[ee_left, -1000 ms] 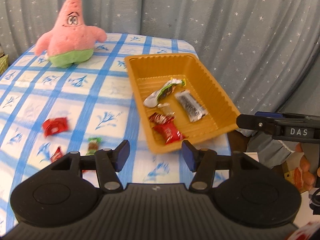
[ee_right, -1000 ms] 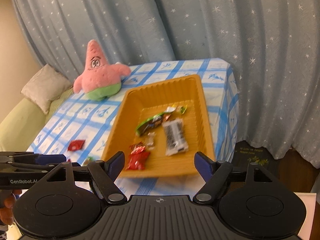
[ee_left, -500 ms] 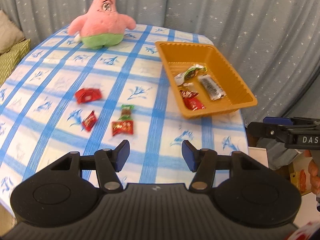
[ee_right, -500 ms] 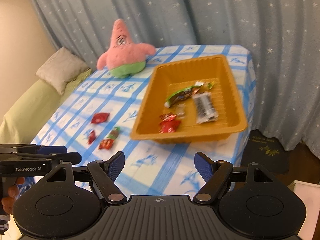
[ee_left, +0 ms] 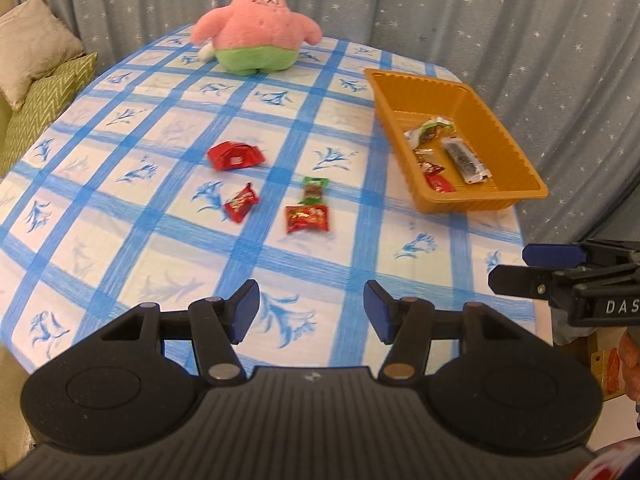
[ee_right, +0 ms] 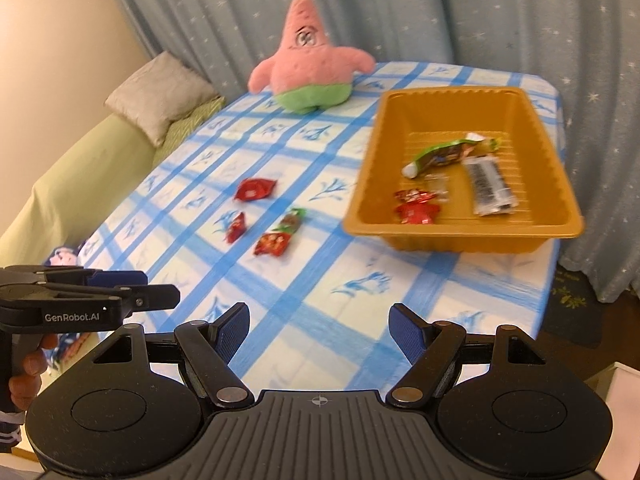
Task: Organize snacks
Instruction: 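Withdraw both grippers from the tray toward the remaining candies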
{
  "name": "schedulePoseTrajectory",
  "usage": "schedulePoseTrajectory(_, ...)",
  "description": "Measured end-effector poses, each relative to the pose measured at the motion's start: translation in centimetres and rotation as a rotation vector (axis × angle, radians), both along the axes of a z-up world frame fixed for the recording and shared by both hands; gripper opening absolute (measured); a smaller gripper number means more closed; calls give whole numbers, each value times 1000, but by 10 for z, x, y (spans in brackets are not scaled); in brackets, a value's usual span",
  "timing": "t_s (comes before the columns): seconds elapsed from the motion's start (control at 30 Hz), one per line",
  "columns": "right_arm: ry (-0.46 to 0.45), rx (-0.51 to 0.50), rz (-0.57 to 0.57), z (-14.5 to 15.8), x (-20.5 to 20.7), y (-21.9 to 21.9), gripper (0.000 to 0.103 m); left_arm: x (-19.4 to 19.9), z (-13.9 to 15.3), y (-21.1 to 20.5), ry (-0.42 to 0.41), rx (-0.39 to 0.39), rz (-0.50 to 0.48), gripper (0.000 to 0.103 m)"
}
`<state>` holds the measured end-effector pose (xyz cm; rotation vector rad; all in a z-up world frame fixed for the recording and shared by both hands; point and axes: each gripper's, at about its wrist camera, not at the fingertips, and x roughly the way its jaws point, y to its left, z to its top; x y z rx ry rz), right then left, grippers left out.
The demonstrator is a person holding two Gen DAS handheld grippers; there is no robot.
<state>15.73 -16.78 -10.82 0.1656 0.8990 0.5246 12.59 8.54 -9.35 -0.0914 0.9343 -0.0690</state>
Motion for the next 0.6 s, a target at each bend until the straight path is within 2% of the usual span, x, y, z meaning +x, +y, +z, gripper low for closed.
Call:
schedulePoseTrajectory(0.33, 8, -43, 82, -13, 5, 49, 76, 1, -9, 28, 21, 14, 25, 54)
schedulePoseTrajectory(0.6, 12, -59, 96, -22, 18, 80, 76, 9, -15, 47, 29, 24, 22, 54)
